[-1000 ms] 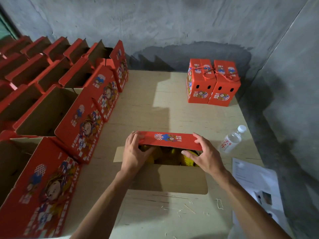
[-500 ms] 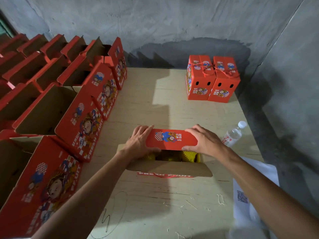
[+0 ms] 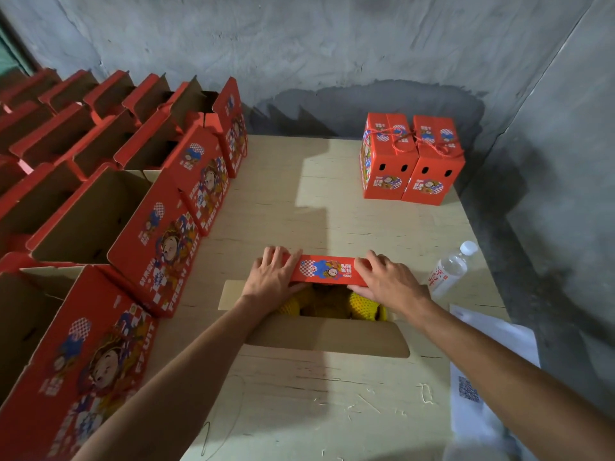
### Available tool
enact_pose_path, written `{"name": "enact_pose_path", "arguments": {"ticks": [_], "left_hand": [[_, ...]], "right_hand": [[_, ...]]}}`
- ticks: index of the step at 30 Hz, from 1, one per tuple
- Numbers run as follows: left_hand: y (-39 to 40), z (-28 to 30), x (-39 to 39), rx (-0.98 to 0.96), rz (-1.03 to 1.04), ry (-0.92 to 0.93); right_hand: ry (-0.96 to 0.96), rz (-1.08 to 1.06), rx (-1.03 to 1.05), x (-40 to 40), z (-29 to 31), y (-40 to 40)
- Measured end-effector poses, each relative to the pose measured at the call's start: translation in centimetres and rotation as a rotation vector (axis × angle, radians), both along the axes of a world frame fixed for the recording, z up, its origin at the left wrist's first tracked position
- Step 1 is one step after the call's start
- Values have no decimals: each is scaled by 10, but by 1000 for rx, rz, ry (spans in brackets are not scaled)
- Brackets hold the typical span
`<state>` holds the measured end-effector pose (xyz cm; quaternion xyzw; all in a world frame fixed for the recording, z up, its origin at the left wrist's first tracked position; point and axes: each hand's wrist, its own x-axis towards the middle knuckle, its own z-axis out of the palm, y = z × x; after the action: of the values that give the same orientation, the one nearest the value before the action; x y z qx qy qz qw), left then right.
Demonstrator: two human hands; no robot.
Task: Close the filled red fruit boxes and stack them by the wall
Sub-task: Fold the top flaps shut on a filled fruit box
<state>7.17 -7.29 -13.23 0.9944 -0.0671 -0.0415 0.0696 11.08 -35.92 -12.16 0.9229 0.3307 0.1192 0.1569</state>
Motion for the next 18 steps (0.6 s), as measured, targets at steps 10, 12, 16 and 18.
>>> {"name": "enact_pose_path", "arguments": {"ticks": [10, 12, 16, 18], "left_hand": [[-2, -1, 1, 34, -20, -5], [-1, 0, -1, 38, -26, -12], [0, -2, -1, 23, -31, -17], [0, -3, 0, 13, -35, -25]], "right_hand": [[268, -736, 1064, -9, 29, -66], [577, -855, 1410, -11, 29, -72], [633, -416, 1284, -28, 10, -42], [337, -182, 913, -37, -8, -27]]}}
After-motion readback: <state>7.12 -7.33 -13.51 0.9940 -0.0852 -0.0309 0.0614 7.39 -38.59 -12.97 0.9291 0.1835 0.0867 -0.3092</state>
